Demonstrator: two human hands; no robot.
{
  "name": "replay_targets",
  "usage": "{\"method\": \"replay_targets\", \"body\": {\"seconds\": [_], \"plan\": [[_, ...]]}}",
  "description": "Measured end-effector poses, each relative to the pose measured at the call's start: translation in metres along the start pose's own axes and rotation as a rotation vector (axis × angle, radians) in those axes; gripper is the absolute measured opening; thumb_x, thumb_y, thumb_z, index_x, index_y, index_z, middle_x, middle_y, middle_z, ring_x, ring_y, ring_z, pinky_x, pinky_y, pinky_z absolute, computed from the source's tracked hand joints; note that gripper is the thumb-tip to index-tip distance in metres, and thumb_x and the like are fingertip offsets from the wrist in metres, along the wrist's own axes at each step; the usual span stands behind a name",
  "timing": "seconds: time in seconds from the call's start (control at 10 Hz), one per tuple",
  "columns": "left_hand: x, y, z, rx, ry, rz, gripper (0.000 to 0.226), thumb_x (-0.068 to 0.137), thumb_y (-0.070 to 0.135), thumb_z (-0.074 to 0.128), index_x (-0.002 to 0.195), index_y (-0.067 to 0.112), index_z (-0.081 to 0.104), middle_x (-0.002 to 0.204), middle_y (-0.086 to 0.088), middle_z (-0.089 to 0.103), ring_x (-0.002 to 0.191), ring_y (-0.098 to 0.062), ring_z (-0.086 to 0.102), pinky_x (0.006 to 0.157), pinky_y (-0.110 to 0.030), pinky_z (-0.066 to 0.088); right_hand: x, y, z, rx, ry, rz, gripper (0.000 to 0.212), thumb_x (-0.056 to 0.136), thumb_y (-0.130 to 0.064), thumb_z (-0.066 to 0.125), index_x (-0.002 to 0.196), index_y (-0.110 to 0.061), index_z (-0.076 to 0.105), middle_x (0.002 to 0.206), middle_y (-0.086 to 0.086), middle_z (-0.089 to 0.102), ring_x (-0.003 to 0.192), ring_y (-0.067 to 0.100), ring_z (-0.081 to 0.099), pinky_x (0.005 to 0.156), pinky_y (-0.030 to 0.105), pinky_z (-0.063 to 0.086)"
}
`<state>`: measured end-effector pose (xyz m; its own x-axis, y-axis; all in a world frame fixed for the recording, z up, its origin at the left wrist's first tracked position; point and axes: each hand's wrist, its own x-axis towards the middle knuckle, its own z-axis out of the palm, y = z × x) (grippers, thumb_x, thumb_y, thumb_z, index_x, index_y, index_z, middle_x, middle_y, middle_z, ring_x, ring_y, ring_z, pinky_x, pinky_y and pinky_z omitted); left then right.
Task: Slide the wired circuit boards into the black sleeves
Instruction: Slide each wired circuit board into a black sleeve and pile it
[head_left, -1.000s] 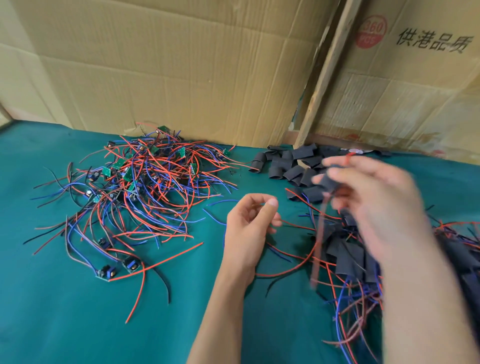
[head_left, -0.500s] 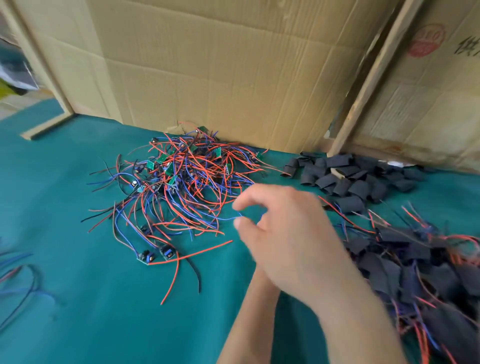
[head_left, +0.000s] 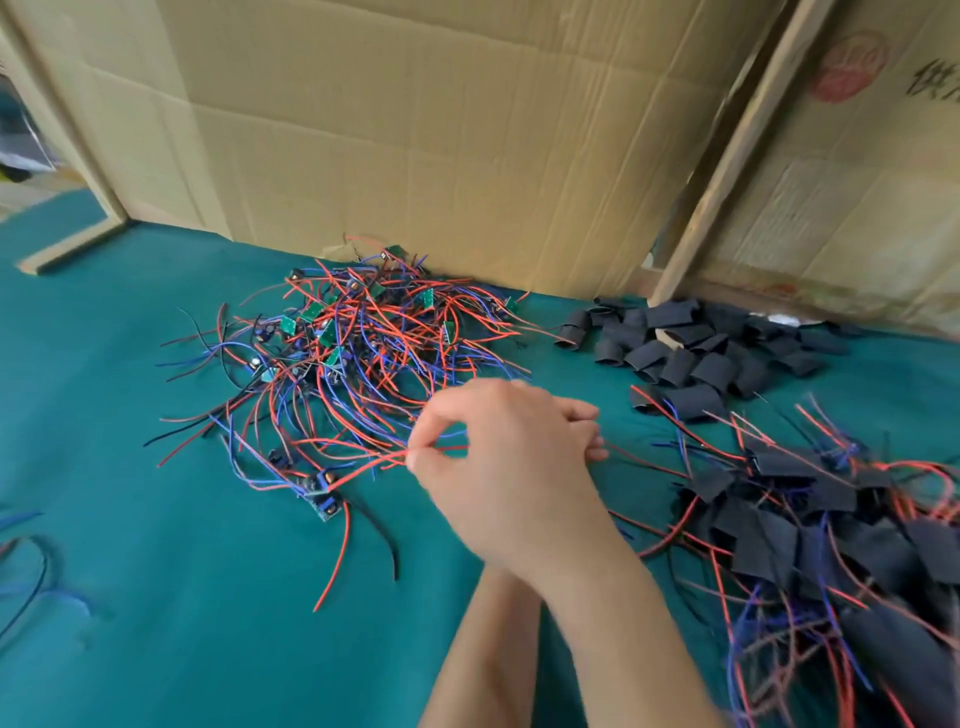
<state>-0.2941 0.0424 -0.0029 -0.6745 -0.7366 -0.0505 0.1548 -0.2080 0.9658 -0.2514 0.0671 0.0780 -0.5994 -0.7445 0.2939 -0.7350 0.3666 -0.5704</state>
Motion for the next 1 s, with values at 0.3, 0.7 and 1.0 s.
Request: {"method": "replay_targets", "body": {"seconds": [0.3,0.7,1.0], "plan": [[0.000,0.016,-0.016,-0.643,-0.033,-0.165,0.040,0.097,0.008,0.027,0.099,-0.002,0.066,0.081,-0.020,0.073,0.070,-0.028,0.073,0.064,-0.029,0.060,0.000,0.065,-0.088,0.380,0.450,0.161,0.010,0.075,-0.018,0.080,0.071,-0.026,0.077,0.068,-0.009,0.074,0.061,0.006,0.068,0.065,0.027,0.052],[-0.004,0.019,-0.014,-0.409,-0.061,-0.117,0.034,0.101,0.017,0.041,0.093,0.009,0.073,0.069,-0.006,0.062,0.062,-0.017,0.063,0.060,-0.027,0.054,-0.012,0.102,-0.085,0.244,-0.341,0.400,0.023,0.064,-0.036,0.086,0.085,-0.028,0.081,0.086,-0.002,0.078,0.083,0.013,0.072,0.093,0.042,0.055],[-0.009,0.016,-0.009,-0.187,-0.203,0.002,0.033,0.074,0.025,0.040,0.059,0.016,0.068,0.048,0.001,0.033,0.042,-0.014,0.032,0.044,-0.024,0.026,0.001,0.118,-0.033,-0.376,-0.102,0.443,0.045,0.096,-0.045,0.056,0.136,-0.025,0.057,0.147,0.007,0.050,0.134,0.033,0.044,0.109,0.039,0.033]]}}
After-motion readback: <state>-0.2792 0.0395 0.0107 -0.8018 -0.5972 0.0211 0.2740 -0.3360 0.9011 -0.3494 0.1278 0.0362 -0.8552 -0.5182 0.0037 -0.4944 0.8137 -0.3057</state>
